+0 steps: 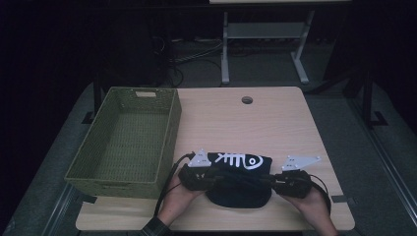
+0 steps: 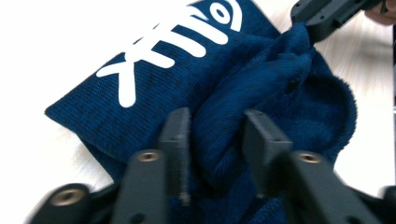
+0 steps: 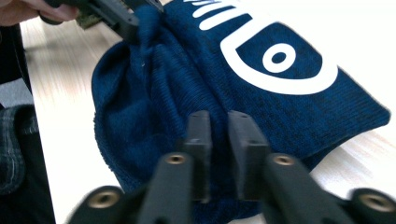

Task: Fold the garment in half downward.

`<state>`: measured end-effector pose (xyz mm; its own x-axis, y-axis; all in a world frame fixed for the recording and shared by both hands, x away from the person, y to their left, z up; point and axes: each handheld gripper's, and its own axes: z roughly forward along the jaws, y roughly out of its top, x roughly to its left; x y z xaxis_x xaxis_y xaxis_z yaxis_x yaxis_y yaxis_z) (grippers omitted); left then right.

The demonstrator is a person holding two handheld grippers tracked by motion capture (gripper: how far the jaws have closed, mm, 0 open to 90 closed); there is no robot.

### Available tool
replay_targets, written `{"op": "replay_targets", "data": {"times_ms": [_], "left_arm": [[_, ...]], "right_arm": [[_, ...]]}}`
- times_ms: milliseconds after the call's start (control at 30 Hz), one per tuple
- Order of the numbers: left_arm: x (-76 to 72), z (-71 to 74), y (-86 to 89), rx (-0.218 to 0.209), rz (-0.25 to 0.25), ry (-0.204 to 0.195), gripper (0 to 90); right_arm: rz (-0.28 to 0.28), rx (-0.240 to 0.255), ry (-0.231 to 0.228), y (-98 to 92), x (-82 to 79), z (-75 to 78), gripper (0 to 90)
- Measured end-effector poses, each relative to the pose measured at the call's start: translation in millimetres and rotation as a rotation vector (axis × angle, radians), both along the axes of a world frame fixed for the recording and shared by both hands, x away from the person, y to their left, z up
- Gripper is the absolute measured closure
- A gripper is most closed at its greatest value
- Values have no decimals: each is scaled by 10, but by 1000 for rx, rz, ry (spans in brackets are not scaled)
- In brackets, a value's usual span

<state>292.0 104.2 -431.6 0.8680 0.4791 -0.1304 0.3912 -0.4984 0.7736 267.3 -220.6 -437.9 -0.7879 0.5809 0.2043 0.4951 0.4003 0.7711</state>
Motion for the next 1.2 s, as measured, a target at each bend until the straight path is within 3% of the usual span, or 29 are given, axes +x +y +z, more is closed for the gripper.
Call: {"op": "replay_targets", "data": {"times_ms": [133,400,467,533,767,900,1200], "left_arm": [[-22,85,48,-27,-9,-4,529],[-112,367,107,-89,-34,-63,503],[-116,407,120,-85,-31,-75,510],[-97,420,131,-96,-36,-75,583],[61,301,12,-76,-39,-24,821],[65,179,-68,-51,-69,8,847],[-159,3,-4,9,-107,39,844]], "right_arm": [[4,35,-8,-16,-17,86,661],[1,103,-48,-81,-90,298,650],[-1,109,-54,-95,-101,328,661],[-6,112,-58,-101,-102,344,698],[-39,34,-49,-54,4,219,858],[-40,0,-18,-8,46,97,895],[23,-33,14,141,-146,-41,897]]}}
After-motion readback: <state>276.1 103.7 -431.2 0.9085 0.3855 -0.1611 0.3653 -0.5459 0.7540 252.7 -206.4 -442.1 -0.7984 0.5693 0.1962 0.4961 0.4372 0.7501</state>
